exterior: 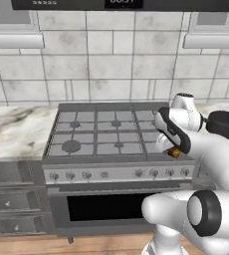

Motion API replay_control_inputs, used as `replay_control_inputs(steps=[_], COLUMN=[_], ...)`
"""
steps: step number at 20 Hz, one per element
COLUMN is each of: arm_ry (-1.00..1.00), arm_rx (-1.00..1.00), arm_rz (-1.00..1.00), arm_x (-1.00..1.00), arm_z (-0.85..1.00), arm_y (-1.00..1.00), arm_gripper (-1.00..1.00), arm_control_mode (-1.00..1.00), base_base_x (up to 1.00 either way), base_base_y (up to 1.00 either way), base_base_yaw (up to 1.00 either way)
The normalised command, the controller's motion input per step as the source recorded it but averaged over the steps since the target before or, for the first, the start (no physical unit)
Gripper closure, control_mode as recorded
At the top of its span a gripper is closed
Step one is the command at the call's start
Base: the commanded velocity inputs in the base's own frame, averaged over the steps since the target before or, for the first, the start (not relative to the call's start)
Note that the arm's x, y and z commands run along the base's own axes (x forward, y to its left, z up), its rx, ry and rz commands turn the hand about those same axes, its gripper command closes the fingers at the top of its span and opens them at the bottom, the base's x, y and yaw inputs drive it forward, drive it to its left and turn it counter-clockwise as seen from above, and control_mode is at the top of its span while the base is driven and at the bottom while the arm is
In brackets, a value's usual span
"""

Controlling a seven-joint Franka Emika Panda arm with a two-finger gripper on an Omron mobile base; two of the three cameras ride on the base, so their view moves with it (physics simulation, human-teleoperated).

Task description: Turn on the sink faucet. Then move the sweet potato from the counter to the sink. Turn off the sink. Move the vegetable from the sink to the pot next to the stove. Finally move the pot to the front right burner.

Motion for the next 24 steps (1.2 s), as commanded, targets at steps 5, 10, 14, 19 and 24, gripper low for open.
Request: replay_control_inputs(steps=[5,10,14,19,24], arm_ry=[0.0,0.0,0.0,0.0,0.0], arm_rx=[0.0,0.0,0.0,0.0,0.0], arm_rz=[0.0,0.0,0.0,0.0,0.0], arm_x=[0.0,0.0,0.0,0.0,0.0], arm_z=[0.0,0.0,0.0,0.0,0.0], arm_y=[0.0,0.0,0.0,0.0,0.0], arm_gripper=[1.0,1.0,1.0,1.0,1.0], arm_control_mode=[1.0,1.0,1.0,1.0,1.0], base_base_x=[0.32,0.34,0.55,0.53,0.3], base_base_y=[-0.7,-0.61,-0.23,-0.1,-0.11], base_base_yaw=[-0.03,-0.03,-0.07,-0.14,-0.15])
